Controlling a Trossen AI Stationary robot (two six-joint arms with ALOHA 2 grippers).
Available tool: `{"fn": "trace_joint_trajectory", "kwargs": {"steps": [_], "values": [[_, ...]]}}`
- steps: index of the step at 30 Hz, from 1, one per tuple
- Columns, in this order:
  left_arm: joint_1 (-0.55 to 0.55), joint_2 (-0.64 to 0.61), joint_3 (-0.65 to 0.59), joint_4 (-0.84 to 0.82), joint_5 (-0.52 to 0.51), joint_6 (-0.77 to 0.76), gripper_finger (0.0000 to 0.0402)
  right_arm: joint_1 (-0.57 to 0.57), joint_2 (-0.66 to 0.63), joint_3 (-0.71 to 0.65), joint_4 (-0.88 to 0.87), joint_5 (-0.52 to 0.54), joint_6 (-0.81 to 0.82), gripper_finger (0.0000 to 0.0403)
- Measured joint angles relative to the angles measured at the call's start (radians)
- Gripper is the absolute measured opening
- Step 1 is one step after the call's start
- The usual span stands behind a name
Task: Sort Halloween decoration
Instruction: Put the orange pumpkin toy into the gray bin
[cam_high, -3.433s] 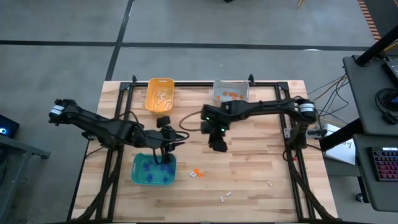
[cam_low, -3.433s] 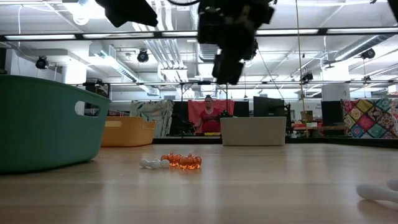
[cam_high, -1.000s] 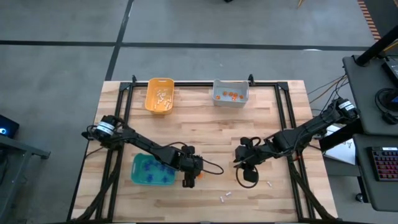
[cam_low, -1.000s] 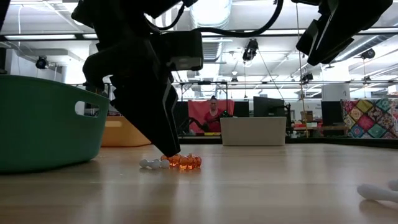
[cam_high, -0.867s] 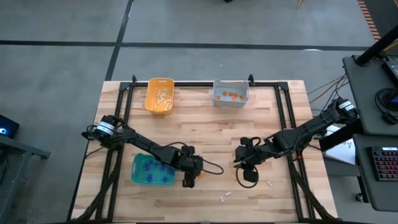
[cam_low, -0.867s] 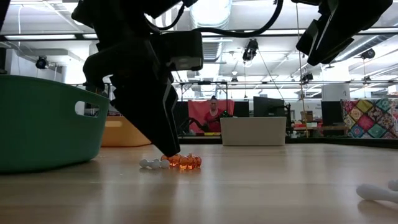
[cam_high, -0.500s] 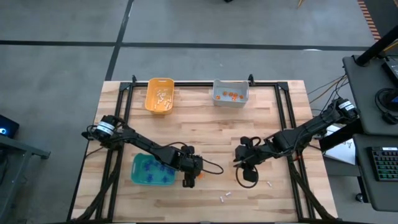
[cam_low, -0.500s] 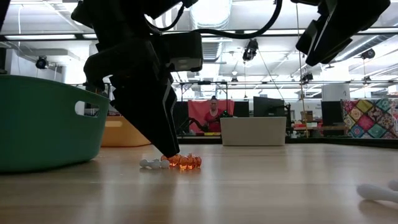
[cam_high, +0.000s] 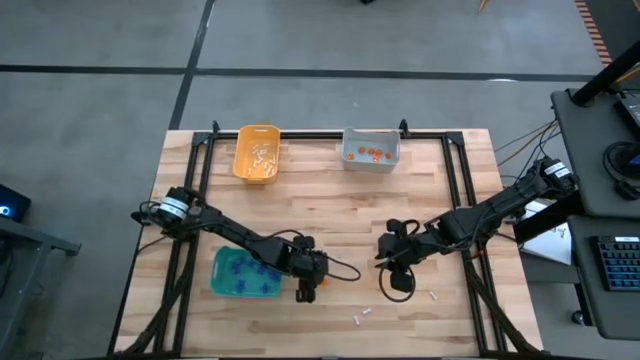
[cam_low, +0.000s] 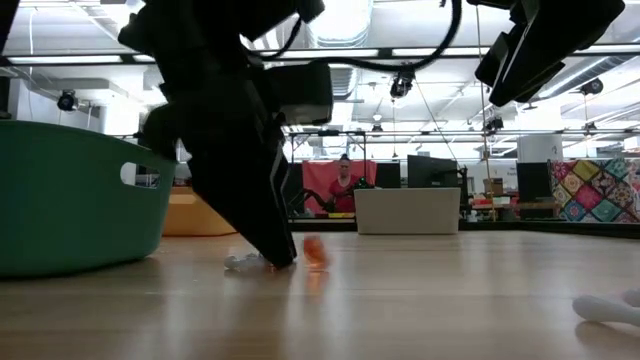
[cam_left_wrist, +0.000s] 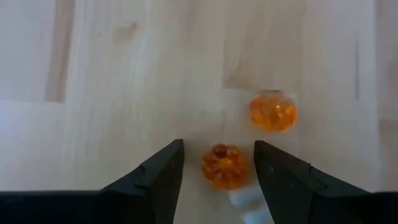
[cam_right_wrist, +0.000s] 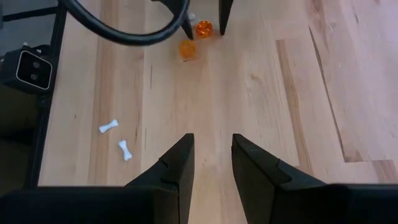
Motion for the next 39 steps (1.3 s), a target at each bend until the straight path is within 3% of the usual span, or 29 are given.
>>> {"fn": "trace_joint_trajectory", "kwargs": {"steps": [18,32,39], "values": [[0.005,0.002,0.053,-0.143,-0.015,-0.005,0.0128,0.000,0.000,-0.001,0.000,0.000,0.002,0.0096],[0.013,-0.026,0.054,-0.125,-0.025,0.064,0.0019,0.000,0.000,-0.001,0.000,0.000,-0.007,0.0096],[0.065,-0.108,0.053,-0.149,-0.027,0.152,0.0001,0.000,0.000,-0.001,0.000,0.011,-0.039,0.0096]]}}
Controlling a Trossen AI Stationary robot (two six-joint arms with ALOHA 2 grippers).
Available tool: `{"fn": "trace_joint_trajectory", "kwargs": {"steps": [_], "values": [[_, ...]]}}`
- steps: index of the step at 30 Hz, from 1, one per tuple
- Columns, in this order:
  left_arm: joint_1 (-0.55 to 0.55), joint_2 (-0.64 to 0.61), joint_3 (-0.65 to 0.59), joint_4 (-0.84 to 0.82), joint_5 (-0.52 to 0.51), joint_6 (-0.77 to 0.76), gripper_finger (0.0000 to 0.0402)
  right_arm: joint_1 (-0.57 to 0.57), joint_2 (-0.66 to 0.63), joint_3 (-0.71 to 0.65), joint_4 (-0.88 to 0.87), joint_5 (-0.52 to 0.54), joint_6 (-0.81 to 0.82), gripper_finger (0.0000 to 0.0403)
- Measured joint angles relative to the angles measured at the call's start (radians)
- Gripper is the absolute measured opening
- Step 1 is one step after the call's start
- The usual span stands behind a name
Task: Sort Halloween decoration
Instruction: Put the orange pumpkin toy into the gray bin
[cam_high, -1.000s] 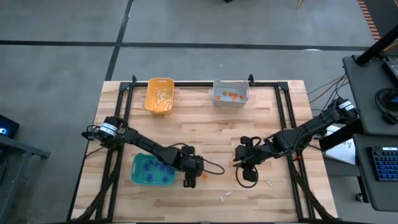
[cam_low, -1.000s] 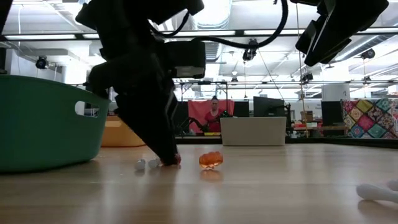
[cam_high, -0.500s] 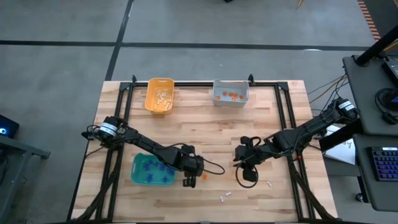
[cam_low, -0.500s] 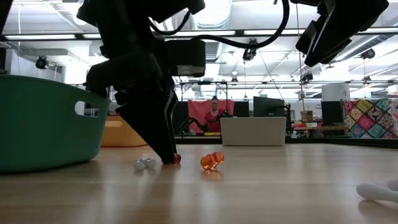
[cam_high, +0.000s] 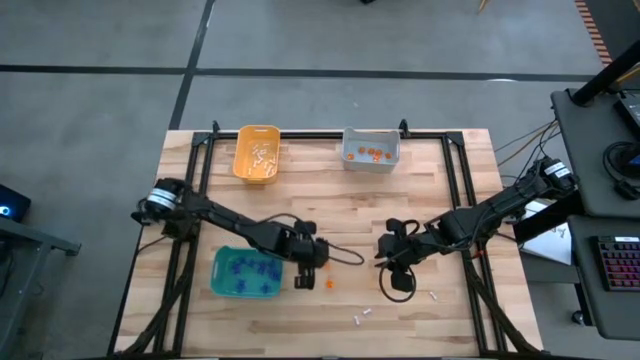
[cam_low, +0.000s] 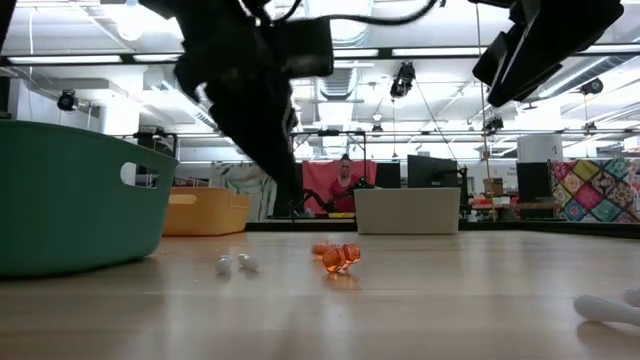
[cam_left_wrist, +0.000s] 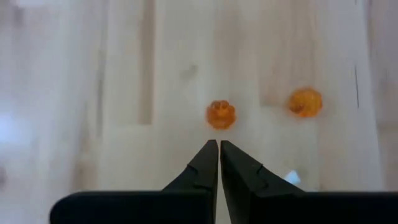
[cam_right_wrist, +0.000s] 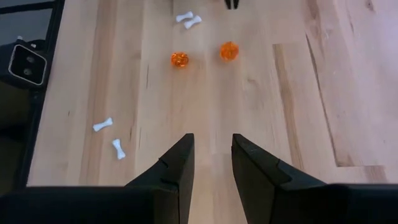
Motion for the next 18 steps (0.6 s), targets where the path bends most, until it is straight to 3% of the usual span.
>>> {"fn": "trace_joint_trajectory", "kwargs": {"steps": [9,18], "values": [[0.013,-0.002,-0.005,0.107,0.005,0.101,0.0014,0.000,-0.001,0.000,-0.001,0.005,-0.022,0.0096],[0.014,0.007,-0.060,0.235,0.003,0.142,0.0114,0.001,-0.001,-0.003,0.013,0.008,-0.057,0.0096]]}}
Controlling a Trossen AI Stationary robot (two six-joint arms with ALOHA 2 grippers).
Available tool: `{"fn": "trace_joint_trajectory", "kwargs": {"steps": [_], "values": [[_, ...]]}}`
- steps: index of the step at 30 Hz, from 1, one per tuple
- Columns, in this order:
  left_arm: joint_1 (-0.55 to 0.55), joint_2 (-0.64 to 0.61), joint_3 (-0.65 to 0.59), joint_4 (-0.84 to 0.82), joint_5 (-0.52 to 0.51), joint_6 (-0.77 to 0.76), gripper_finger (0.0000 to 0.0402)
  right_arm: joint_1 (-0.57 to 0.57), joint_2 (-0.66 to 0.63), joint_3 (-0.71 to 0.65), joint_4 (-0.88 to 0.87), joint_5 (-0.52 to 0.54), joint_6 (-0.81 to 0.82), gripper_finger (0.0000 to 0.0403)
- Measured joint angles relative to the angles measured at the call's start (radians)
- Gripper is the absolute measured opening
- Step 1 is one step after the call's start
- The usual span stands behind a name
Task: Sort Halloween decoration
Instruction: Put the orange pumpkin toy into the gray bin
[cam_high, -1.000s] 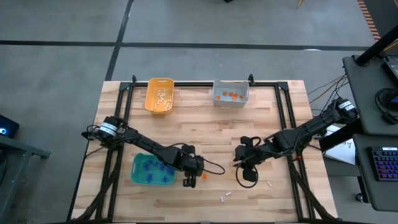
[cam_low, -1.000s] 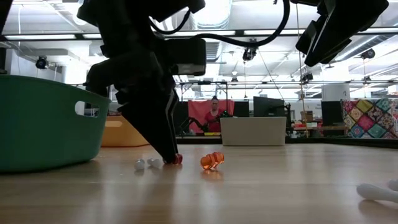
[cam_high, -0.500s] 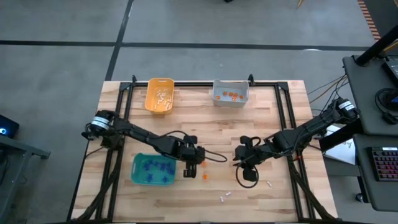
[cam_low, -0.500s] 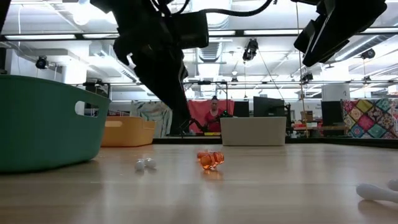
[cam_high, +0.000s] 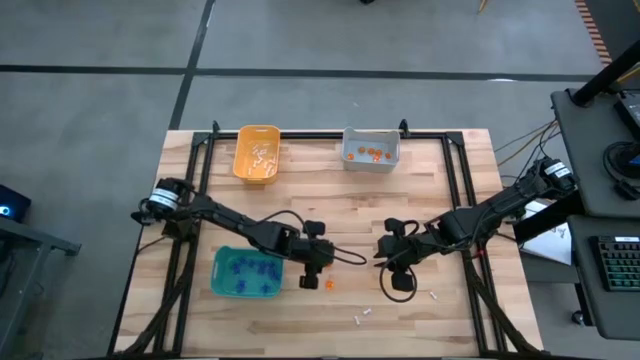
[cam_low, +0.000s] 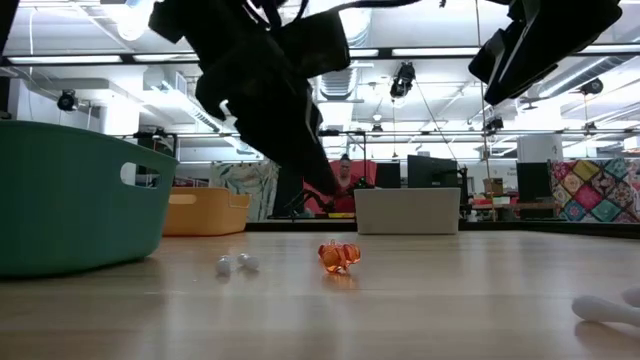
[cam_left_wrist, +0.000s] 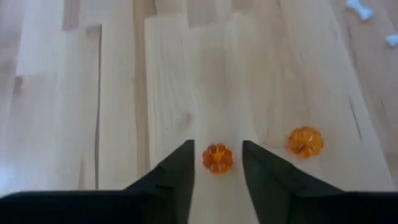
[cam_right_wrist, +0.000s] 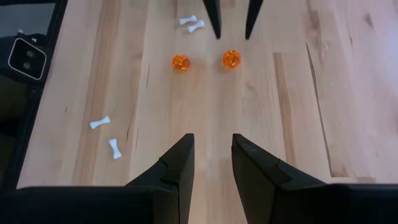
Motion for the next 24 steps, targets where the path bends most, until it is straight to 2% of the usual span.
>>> {"fn": "trace_joint_trajectory", "kwargs": {"steps": [6,9,24], "values": [[0.000,0.001,-0.082,0.148,0.000,0.037,0.0165,0.000,0.000,-0.006,0.021,0.004,-0.018,0.0096],[0.000,0.001,-0.122,0.235,0.000,0.047,0.0168,0.000,0.000,-0.011,0.032,0.004,-0.031,0.0096],[0.008,0.048,-0.198,0.375,0.016,0.038,0.0169,0.000,-0.001,-0.013,0.069,0.005,-0.053,0.0096]]}}
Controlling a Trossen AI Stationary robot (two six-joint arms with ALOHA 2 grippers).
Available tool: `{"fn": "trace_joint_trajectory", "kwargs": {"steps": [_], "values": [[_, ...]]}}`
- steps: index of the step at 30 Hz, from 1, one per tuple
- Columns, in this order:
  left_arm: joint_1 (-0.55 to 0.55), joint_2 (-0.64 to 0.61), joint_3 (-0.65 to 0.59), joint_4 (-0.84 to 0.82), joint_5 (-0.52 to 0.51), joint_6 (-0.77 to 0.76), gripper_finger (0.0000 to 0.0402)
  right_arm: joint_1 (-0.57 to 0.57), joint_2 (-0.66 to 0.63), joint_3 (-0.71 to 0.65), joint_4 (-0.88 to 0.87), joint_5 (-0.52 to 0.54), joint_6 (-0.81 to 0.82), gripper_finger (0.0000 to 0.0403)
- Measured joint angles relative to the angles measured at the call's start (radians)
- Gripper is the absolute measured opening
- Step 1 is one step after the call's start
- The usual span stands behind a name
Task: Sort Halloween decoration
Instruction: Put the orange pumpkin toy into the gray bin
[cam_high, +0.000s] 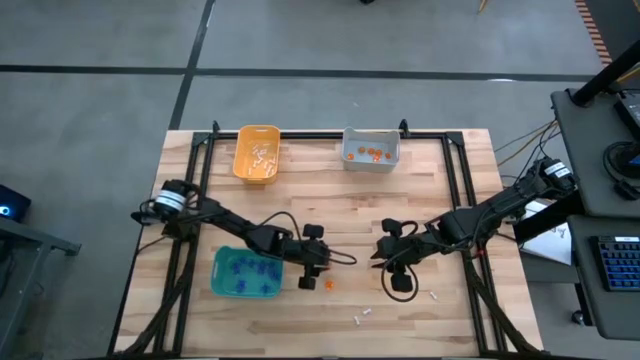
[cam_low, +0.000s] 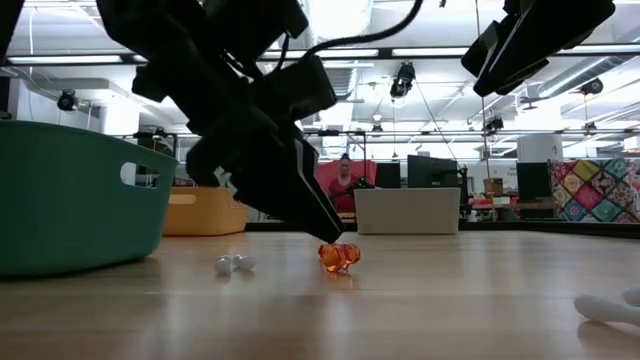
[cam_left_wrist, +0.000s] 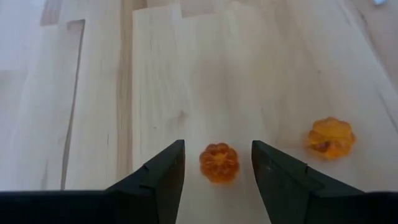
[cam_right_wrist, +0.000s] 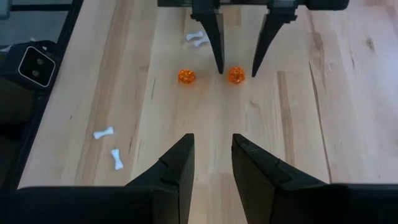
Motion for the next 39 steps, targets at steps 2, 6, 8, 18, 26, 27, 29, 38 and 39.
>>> {"fn": "trace_joint_trajectory", "kwargs": {"steps": [2,6,8,18,26,27,29,38,39], "values": [[0.002,0.008,0.000,0.003,0.000,0.000,0.0169,0.000,0.000,0.000,0.000,0.000,0.000,0.0096],[0.006,0.022,0.000,0.009,0.000,0.000,0.0169,0.000,0.000,0.000,0.000,0.000,0.001,0.0096],[0.007,0.026,0.000,0.011,0.007,-0.001,0.0169,0.000,0.000,0.000,0.000,0.000,0.001,0.0096],[0.016,0.060,0.003,0.035,0.049,-0.009,0.0140,-0.001,0.000,0.000,0.000,0.001,0.001,0.0096],[0.017,0.060,0.003,0.027,0.050,-0.009,0.0086,-0.001,0.000,0.000,0.000,0.000,0.001,0.0096],[0.017,0.060,0.003,0.027,0.050,-0.009,0.0081,-0.001,0.000,0.000,0.000,0.001,0.001,0.0096],[0.018,0.059,0.003,0.025,0.050,-0.009,0.0076,-0.001,0.000,0.000,0.000,0.001,0.001,0.0096],[0.023,0.022,0.009,-0.030,0.038,0.027,0.0072,-0.001,0.000,0.000,-0.001,0.001,0.001,0.0096],[0.026,0.016,0.012,-0.046,0.034,0.033,0.0072,-0.001,0.000,0.000,-0.001,0.000,0.001,0.0096]]}}
